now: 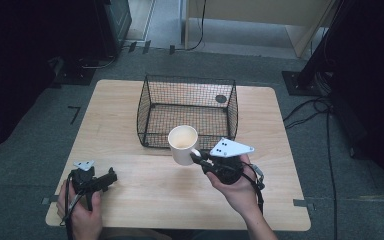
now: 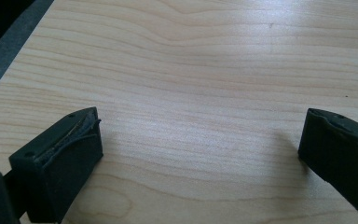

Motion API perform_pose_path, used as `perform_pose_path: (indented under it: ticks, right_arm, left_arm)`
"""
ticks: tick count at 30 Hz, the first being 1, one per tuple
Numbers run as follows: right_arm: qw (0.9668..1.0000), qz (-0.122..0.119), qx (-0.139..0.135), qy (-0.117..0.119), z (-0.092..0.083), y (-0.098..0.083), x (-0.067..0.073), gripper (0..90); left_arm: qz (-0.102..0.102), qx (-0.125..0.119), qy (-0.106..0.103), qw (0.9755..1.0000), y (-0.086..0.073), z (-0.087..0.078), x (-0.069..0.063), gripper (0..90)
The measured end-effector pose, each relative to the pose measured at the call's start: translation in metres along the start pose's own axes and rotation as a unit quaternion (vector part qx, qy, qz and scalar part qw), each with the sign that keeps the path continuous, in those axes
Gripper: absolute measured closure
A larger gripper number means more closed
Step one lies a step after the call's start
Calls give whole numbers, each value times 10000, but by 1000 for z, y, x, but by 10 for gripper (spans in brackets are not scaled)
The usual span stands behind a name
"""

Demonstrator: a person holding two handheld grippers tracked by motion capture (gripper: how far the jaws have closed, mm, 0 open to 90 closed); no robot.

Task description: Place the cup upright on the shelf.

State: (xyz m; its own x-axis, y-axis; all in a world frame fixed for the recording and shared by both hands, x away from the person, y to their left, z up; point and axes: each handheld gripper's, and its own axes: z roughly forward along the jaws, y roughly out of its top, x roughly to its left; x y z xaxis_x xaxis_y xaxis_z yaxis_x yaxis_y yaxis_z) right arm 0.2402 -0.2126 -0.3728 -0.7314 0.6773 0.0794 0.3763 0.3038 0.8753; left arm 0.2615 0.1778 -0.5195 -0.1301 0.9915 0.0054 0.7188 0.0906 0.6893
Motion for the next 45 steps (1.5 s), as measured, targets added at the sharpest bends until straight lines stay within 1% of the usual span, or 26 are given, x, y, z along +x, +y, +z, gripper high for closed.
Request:
perform_pose_path:
  ticks: [7, 11, 16, 19, 30, 36, 40, 45]
  right_arm:
    - [9999, 47, -85, -30, -2, 12, -6, 809]
    - [9999, 80, -114, -50, -1, 18, -12, 809]
    - [9999, 74, -127, -77, 0, 23, -15, 809]
    - [9998, 73, -114, -173, 3, 27, -18, 809]
    - [9994, 133, -173, -283, 12, 39, -30, 809]
    - [9991, 177, -160, -338, 18, 44, -36, 808]
    - [9989, 179, -131, -404, 24, 48, -42, 809]
    - [9986, 209, -131, -478, 31, 52, -52, 808]
  left_arm:
    - [5, 1, 1, 10000, 0, 0, 0, 0]
    - [14, 18, -1, 10000, 0, 0, 0, 0]
    - [9, 13, -3, 10000, 0, 0, 0, 0]
    - [12, 16, -3, 10000, 0, 0, 0, 0]
    - [5, 10, -5, 10000, 0, 0, 0, 0]
    - [4, 10, -4, 10000, 0, 0, 0, 0]
    - [6, 9, -4, 10000, 0, 0, 0, 0]
    - [3, 0, -3, 10000, 0, 0, 0, 0]
